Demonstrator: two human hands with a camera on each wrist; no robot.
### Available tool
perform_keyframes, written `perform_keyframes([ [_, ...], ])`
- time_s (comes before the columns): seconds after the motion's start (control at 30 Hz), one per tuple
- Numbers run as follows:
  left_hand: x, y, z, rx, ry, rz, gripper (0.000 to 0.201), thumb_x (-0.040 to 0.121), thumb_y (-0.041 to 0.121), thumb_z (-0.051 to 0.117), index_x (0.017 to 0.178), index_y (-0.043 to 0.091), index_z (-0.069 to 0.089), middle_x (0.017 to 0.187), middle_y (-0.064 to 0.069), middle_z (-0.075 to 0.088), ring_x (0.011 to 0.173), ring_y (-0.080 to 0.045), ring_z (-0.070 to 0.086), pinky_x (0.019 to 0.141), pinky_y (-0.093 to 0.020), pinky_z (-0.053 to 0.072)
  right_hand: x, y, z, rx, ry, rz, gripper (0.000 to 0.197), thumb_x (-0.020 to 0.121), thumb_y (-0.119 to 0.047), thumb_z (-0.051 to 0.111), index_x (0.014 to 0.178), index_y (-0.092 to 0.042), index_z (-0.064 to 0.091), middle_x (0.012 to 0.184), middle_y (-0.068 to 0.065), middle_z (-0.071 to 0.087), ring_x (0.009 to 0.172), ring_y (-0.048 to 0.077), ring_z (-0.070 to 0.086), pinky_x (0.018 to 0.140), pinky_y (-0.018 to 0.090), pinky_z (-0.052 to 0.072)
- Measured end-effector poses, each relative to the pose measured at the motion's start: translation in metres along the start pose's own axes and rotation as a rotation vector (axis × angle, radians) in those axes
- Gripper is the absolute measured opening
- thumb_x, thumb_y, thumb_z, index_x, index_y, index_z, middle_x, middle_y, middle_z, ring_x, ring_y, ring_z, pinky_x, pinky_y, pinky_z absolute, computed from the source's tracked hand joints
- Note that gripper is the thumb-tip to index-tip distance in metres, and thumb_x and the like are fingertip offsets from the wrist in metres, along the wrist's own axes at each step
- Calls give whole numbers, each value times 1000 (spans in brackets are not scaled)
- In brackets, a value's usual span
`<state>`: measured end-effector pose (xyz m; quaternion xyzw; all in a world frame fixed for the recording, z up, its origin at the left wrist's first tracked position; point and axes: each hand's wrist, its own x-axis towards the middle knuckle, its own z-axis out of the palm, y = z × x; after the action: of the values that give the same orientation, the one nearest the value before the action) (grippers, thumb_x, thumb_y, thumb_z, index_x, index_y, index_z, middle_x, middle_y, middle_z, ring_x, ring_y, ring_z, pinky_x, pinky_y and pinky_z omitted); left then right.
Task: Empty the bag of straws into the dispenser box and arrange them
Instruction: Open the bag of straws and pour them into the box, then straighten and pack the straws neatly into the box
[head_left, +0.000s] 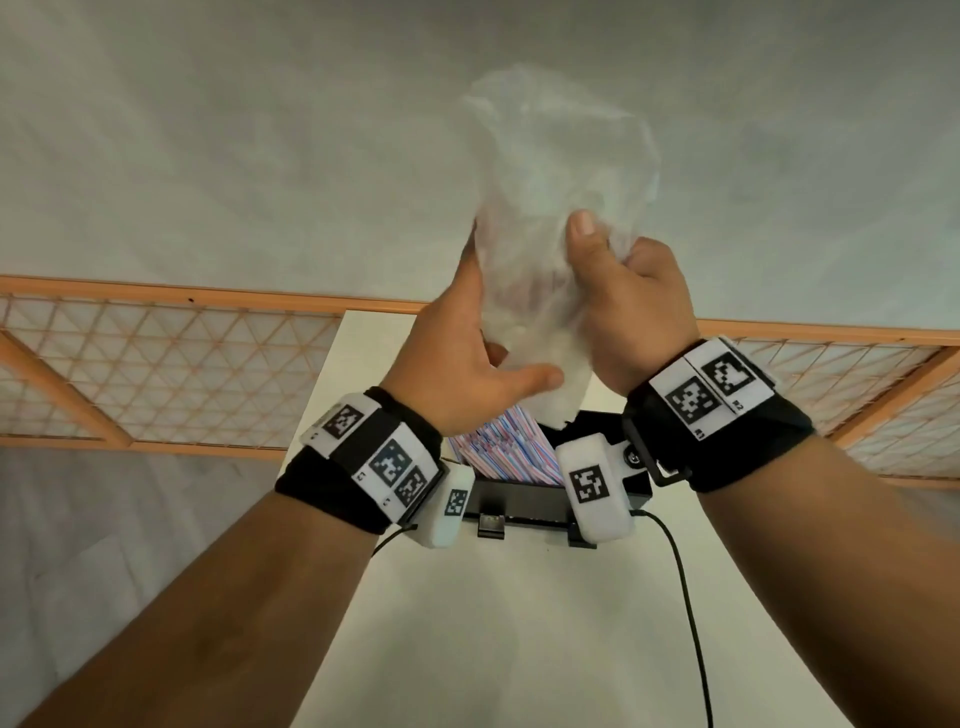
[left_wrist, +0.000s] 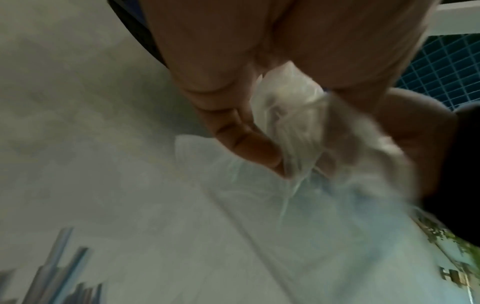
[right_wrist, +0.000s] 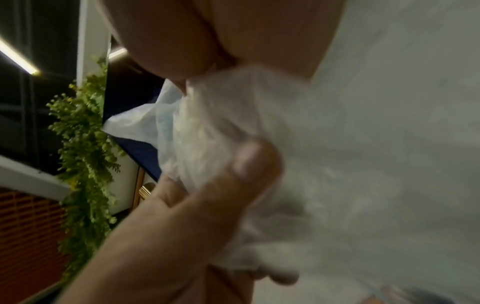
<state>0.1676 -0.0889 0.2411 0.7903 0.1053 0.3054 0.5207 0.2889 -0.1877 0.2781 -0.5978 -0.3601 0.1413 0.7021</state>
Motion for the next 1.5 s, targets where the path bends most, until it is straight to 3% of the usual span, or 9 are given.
perform_keyframes([
  [0.17,-4,-11,-14,148,129,4,18,91,13,65,106,14,75,88,-10,76,76,-32,72,64,-52,61,-3,6,-12,-305,113,3,43,78,-45,75,105,-13,65,102,9,70,89,26,70,71,52,58],
  [0.27,-6,-4,-19,153,125,37,24,85,14,62,107,14,72,95,-11,74,84,-34,70,70,-55,58,-8,9,-21,-473,-3,-299,75,77,-31,76,142,-19,41,138,-4,49,122,15,54,96,47,51],
  [0.4,-8,10,-18,70,21,132,100,63,10,90,141,32,31,126,-9,56,109,-18,66,91,-36,59,-19,13,2,-419,-166,-150,9,85,-26,60,88,-21,67,79,-7,68,71,10,62,68,40,53],
  [0.57,-9,-1,-39,266,383,16,25,69,8,70,81,28,60,72,10,60,61,4,53,56,-17,46,-27,9,5,111,-187,255,11,87,-19,60,90,-16,50,89,9,60,70,35,64,59,34,45],
  [0.7,-17,-33,-68,268,775,-259,12,80,11,61,88,18,56,79,7,57,76,-18,56,69,-29,49,-36,49,-31,-525,-136,256,20,79,-20,74,75,-18,54,78,-3,62,68,20,64,61,27,44],
  [0.83,-45,-78,-63,414,682,-556,18,88,16,67,105,12,61,100,-1,60,92,-24,57,78,-31,40,-71,101,-59,-1090,-421,448,8,67,-21,66,70,-17,60,69,-5,64,68,17,60,57,25,46],
  [1.07,-86,-151,-29,525,139,-935,49,95,33,62,129,-2,62,136,-24,55,120,-41,56,96,-37,44,-105,151,-62,-1228,-516,453,26,76,-23,68,101,-21,60,103,1,60,97,24,60,83,33,52],
  [1.27,-117,-178,-10,772,-231,-898,29,102,20,52,126,5,61,134,-14,62,121,-32,59,97,-31,44,-108,163,-56,-1343,-446,420,10,89,-20,54,90,-26,45,105,-1,61,102,28,58,88,39,41],
  [1.5,-128,-186,-4,923,-291,-772,20,96,22,65,88,13,49,102,-13,68,100,-34,65,72,-31,45,-136,149,-54,-1333,-519,437,16,86,-19,53,87,-29,40,108,-3,59,108,27,54,89,41,41],
])
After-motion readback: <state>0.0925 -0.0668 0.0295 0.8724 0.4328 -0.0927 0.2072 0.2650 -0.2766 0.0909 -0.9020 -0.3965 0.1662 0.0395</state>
